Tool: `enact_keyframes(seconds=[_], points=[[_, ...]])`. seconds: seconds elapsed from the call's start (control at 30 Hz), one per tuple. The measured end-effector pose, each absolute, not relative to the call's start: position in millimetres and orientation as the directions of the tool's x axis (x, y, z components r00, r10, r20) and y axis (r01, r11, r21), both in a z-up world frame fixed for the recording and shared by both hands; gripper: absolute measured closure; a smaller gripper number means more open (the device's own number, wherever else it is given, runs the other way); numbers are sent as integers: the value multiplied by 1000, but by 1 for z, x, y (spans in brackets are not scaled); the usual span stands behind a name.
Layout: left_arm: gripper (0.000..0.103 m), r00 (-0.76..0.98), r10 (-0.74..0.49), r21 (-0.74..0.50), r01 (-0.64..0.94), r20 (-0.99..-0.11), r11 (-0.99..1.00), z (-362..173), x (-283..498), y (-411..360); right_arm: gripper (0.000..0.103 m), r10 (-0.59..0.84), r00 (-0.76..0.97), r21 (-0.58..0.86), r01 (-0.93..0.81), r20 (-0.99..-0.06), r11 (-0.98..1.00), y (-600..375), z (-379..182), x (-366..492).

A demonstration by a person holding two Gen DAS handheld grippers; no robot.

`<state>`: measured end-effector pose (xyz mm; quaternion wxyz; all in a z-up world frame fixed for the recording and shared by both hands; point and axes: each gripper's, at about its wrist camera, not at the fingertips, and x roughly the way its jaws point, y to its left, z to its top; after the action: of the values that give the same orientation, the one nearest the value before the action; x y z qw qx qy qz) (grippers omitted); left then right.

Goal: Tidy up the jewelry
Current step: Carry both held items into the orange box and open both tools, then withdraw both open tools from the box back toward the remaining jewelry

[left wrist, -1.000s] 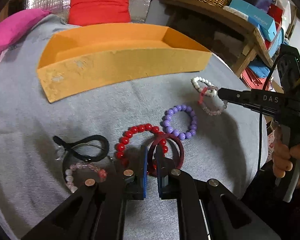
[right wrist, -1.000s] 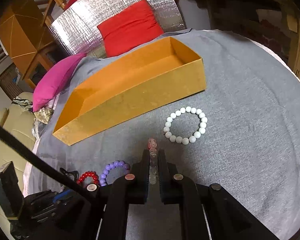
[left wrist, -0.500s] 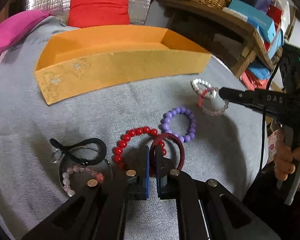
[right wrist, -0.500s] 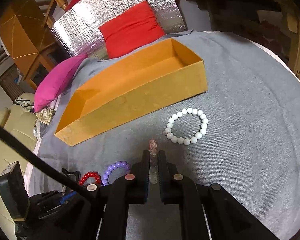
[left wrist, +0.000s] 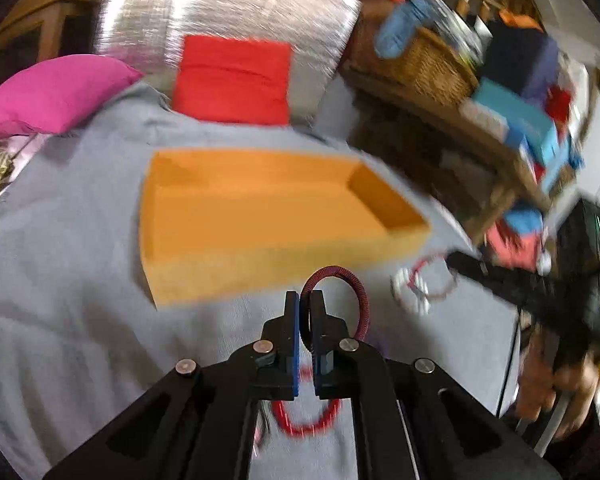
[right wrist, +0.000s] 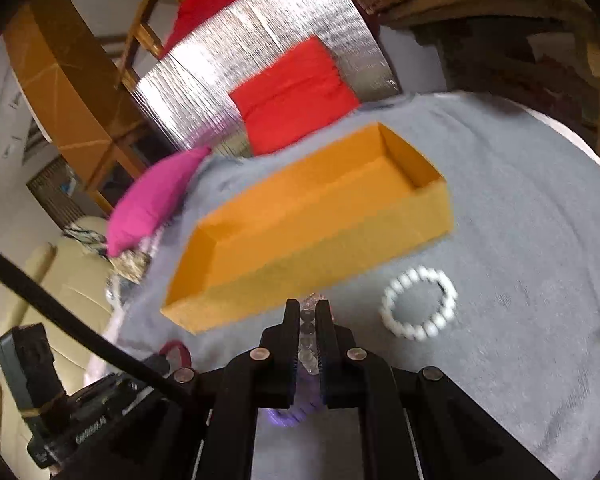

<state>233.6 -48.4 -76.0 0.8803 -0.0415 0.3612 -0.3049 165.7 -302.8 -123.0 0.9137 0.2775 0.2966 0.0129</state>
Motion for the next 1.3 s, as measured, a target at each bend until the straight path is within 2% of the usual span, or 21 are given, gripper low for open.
enact_keyframes(seconds=[0.1, 0.2, 0.37, 0.5, 0.67, 0.7, 0.77, 0.8, 0.83, 0.97, 1.13, 1.2, 1.3], points=[[98, 628, -509, -254, 454, -589, 854, -63, 261, -51, 94, 171, 860, 512, 117, -481, 851, -303, -105, 179], [98, 656, -456, -216, 417, -601, 883, -72, 290, -62, 94, 176, 875, 519, 96, -450, 849, -305, -99, 203], [98, 640, -394, -197, 359, -660, 913, -95, 316, -69, 94, 177, 855, 527, 126, -488, 840, -308, -114, 247], [98, 677, -301, -93, 327, -672, 941, -102, 318, -80, 94, 160, 842, 504, 146, -515, 851, -309, -125, 267], [98, 660, -223, -21, 299, -718, 954, -117, 317, -85, 91, 158, 814, 499, 179, -559, 848, -311, -139, 277], [96, 665, -203, 4, 296, -719, 955, -116, 315, -86, 91, 152, 814, 498, 183, -560, 848, -312, -140, 277], [80, 677, -165, 50, 287, -717, 957, -114, 308, -87, 91, 161, 806, 509, 193, -570, 839, -314, -141, 275], [62, 687, -153, 63, 279, -710, 958, -112, 305, -86, 89, 163, 803, 515, 199, -573, 834, -315, -142, 275], [50, 702, -135, 80, 265, -699, 961, -110, 300, -85, 88, 162, 801, 520, 207, -577, 829, -316, -143, 273], [48, 733, -112, 115, 252, -672, 961, -100, 283, -78, 75, 168, 790, 523, 215, -589, 825, -316, -139, 266], [45, 737, -92, 120, 230, -669, 966, -96, 269, -67, 66, 164, 800, 513, 198, -577, 836, -310, -126, 245], [45, 740, -78, 128, 218, -668, 968, -95, 263, -64, 56, 170, 802, 518, 193, -572, 833, -308, -122, 236], [44, 745, -64, 136, 204, -664, 969, -92, 255, -59, 54, 161, 802, 503, 192, -576, 843, -304, -119, 225]])
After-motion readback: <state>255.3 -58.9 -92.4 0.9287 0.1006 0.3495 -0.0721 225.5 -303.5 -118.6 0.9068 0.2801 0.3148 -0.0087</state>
